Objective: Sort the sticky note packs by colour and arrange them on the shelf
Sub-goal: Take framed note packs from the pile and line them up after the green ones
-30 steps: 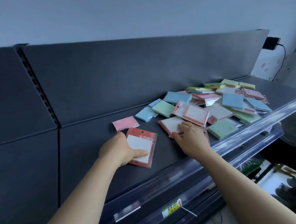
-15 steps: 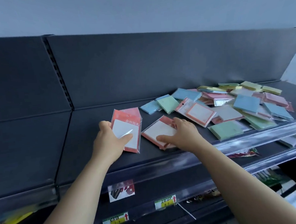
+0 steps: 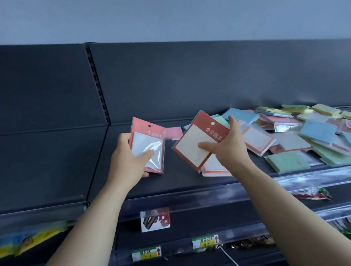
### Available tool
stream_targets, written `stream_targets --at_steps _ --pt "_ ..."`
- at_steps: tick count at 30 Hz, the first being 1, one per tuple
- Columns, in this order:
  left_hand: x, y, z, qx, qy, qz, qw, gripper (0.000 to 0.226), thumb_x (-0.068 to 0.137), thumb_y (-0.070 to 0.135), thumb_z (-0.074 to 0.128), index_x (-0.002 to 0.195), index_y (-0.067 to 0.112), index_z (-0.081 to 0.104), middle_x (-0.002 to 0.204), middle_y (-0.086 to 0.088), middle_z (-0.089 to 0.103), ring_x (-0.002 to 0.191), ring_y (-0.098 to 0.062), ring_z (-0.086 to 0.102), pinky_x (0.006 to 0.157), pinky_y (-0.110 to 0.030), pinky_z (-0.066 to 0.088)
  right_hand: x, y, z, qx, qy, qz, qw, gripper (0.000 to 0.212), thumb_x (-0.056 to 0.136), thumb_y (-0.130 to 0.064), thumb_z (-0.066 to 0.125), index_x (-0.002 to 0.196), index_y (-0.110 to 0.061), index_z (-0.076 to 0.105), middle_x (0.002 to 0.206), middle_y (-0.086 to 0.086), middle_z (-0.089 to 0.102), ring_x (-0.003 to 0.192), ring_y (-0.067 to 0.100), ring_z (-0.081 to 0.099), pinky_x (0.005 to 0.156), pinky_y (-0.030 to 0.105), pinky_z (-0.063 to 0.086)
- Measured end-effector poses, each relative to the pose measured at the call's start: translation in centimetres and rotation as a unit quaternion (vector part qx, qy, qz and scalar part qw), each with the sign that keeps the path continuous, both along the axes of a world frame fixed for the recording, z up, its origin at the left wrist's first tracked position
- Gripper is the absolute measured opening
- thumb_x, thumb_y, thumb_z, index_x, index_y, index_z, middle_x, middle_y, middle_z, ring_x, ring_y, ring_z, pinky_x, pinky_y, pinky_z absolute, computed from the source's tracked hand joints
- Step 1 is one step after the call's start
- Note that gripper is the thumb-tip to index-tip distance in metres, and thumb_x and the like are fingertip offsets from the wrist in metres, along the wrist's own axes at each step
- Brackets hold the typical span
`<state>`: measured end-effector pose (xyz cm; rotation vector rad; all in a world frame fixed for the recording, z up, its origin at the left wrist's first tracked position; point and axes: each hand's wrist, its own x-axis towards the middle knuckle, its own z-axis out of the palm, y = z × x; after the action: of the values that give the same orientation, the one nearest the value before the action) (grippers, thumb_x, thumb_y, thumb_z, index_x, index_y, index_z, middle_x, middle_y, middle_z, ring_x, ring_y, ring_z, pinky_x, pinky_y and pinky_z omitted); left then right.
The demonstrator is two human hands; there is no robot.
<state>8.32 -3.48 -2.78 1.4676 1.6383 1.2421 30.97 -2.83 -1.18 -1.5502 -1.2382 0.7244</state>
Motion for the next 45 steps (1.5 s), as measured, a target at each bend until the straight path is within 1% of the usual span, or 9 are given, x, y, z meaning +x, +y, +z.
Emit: stream_targets --at_steps 3,8,12,15,17,23,31,40,45 --pt "-1.7 -0.4 0.2 0.013 -0.015 0.011 1.000 0.035 0.087 0.022 0.069 0.113 0.026 0.046 0.099 0.013 0.058 0.074 -0.019 0.066 0.040 -0.019 0.048 -2.2 0.3 0.2 0.016 0.019 0.037 0.999 0.109 0.070 -0.009 0.084 0.151 -0.025 0.012 0.094 -0.020 0.056 0.087 -0.001 0.057 0.081 0.019 0.044" --pt "-5.9 -1.0 0.3 0.022 -0.018 0.039 0.999 0.024 0.094 0.015 0.054 0.117 0.023 0.053 0.102 0.006 0.063 0.071 -0.020 0.068 0.046 -0.021 0.051 -6.9 1.8 0.2 0.029 0.023 0.103 0.994 0.112 0.074 -0.008 0.080 0.152 -0.028 0.003 0.094 -0.004 0.068 0.085 0.011 0.067 0.067 0.017 0.047" --pt "-10.1 -1.8 0.4 0.014 -0.035 0.074 0.997 0.028 0.095 0.010 0.041 0.115 0.026 0.050 0.105 0.011 0.060 0.081 -0.016 0.067 0.051 -0.020 0.052 -11.6 2.4 0.6 0.043 0.010 0.152 0.987 0.104 0.078 -0.008 0.077 0.152 -0.025 0.006 0.090 -0.010 0.066 0.083 0.006 0.066 0.076 0.018 0.053" --pt "-13.9 -2.6 0.7 0.017 -0.044 0.096 0.994 0.033 0.093 0.007 0.038 0.117 0.026 0.049 0.106 0.014 0.059 0.086 -0.014 0.066 0.055 -0.020 0.054 -15.6 2.7 0.9 0.043 -0.009 0.183 0.982 0.073 0.080 -0.009 0.076 0.141 -0.018 0.038 0.093 -0.012 0.066 0.085 0.003 0.064 0.074 0.017 0.054" --pt "-16.7 -3.2 0.7 0.024 -0.040 0.106 0.993 0.034 0.093 0.007 0.038 0.118 0.027 0.050 0.107 0.015 0.059 0.087 -0.012 0.066 0.058 -0.022 0.056 -18.6 3.1 0.7 0.049 -0.029 0.195 0.979 0.036 0.079 -0.008 0.075 0.110 -0.019 0.062 0.092 -0.010 0.068 0.084 0.005 0.066 0.081 0.029 0.057" --pt "-26.6 -4.5 0.7 0.035 -0.024 0.143 0.989 0.035 0.098 0.009 0.041 0.128 0.026 0.045 0.114 0.010 0.058 0.089 -0.019 0.067 0.052 -0.014 0.051 -28.9 3.1 0.8 0.029 0.000 0.219 0.975 0.010 0.082 -0.015 0.074 0.083 -0.019 0.065 0.086 -0.007 0.072 0.077 0.006 0.068 0.068 0.018 0.054" --pt "-40.0 -5.5 1.6 0.017 0.014 0.163 0.986 0.031 0.102 0.018 0.039 0.130 0.024 0.048 0.119 0.004 0.061 0.080 -0.018 0.068 0.052 -0.017 0.053 -42.1 3.7 0.2 -0.037 0.082 0.224 0.970 0.010 0.090 -0.021 0.065 0.093 -0.012 0.064 0.095 -0.001 0.073 0.089 0.019 0.070 0.087 0.046 0.056" --pt "-48.8 -2.5 2.2 -0.032 -0.006 0.147 0.989 0.032 0.103 0.014 0.036 0.130 0.022 0.051 0.121 0.003 0.060 0.080 -0.012 0.068 0.076 -0.039 0.060 -50.4 5.2 -1.1 -0.080 0.112 0.213 0.967 0.017 0.087 -0.005 0.058 0.101 -0.014 0.060 0.100 -0.001 0.072 0.091 0.021 0.070 0.084 0.050 0.056" --pt "-51.0 0.4 1.6 -0.051 0.024 0.171 0.984 0.020 0.101 0.015 0.041 0.109 0.023 0.057 0.107 0.002 0.063 0.069 -0.015 0.070 0.077 -0.044 0.059 -53.6 7.4 -0.9 -0.080 0.122 0.236 0.961 0.024 0.085 -0.002 0.062 0.107 -0.011 0.059 0.104 0.002 0.071 0.093 0.021 0.069 0.086 0.046 0.056"
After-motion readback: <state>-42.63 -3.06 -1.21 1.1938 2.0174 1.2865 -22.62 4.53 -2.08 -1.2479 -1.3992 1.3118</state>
